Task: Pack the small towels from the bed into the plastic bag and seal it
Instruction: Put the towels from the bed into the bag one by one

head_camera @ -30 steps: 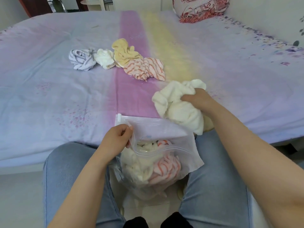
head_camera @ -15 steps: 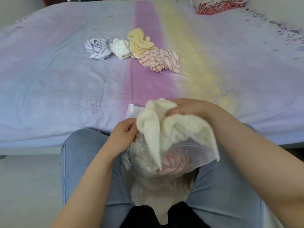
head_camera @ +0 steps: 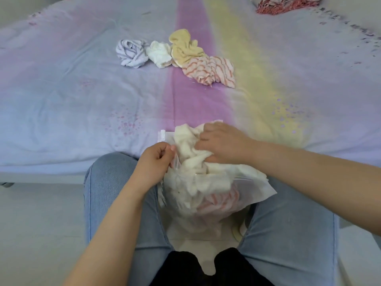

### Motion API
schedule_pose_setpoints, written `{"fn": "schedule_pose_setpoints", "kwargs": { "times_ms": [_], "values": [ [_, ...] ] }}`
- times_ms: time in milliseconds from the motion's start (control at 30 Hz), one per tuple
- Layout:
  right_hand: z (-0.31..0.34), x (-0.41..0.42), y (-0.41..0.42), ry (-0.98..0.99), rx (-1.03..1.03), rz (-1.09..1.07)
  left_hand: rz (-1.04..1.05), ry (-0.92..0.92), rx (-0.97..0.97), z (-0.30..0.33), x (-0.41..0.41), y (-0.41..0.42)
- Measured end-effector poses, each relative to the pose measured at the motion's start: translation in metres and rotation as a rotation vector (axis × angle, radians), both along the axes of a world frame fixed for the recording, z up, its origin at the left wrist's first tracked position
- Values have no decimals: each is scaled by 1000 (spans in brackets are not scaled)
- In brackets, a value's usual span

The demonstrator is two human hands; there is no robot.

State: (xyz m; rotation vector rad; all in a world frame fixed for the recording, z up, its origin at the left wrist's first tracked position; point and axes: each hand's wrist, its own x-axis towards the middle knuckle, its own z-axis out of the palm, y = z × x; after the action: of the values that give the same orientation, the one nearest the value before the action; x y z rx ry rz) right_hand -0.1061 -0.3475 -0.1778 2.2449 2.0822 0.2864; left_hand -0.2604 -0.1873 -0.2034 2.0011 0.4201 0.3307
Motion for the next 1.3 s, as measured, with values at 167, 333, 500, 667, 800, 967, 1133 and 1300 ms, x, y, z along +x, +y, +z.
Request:
{"fn": "schedule_pose_setpoints", "kwargs": {
  "times_ms": [167,333,500,667,800,967,1133,1300],
  "values": [
    [12,-25,11,557,-768,-322,33,-28,-18,-2,-3,0],
    [7,-12,38,561,-1032,-340,-75,-8,-45,3,-7,6],
    [-35,-31,58,546,-1204,-374,-174,-15,-101,4,-15,12],
    [-69,-34,57,572,-1224,-389,-202,-39,-147,0,-30,25],
    [-75,-36,53,799,-1298,-411,-339,36,-143,2,-29,30],
    [-62,-34,48,1026,-1090,-423,-503,145,-220,3,-28,34],
    [2,-40,29,851,-492,-359,-430,155,-212,2,-26,42],
    [23,-17,19,545,428,-522,-132,-25,-127,-10,-18,38]
  ]
}}
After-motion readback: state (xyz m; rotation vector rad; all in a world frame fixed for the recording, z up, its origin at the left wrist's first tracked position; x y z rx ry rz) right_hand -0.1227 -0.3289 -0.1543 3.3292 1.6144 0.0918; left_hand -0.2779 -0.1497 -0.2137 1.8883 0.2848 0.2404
